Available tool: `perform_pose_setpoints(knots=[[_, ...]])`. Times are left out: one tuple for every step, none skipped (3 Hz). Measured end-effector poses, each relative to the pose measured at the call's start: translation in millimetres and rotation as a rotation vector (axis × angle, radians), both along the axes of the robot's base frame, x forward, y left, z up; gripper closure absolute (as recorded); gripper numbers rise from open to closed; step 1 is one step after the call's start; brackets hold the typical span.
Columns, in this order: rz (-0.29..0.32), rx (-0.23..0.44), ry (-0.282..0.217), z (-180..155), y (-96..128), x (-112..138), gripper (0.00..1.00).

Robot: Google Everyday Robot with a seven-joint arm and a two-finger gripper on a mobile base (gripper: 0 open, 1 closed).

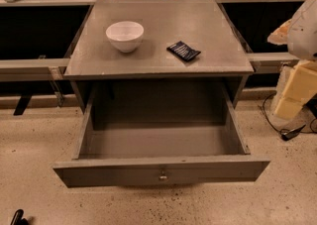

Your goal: Place rxbar blueberry into top drawer

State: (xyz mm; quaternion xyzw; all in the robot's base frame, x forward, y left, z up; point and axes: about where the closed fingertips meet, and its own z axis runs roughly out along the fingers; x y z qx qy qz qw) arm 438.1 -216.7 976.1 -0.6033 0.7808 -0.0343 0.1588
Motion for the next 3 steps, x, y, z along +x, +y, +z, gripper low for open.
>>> perform_pose_setpoints(knots=[[0.000, 0.000, 0.000, 0.0, 0.0, 0.0, 0.00], [0.018, 0.060, -0.049, -4.4, 9.6, 42.9, 0.00], [0.039, 0.216, -0.148, -14.3, 33.3, 122.3, 0.00]])
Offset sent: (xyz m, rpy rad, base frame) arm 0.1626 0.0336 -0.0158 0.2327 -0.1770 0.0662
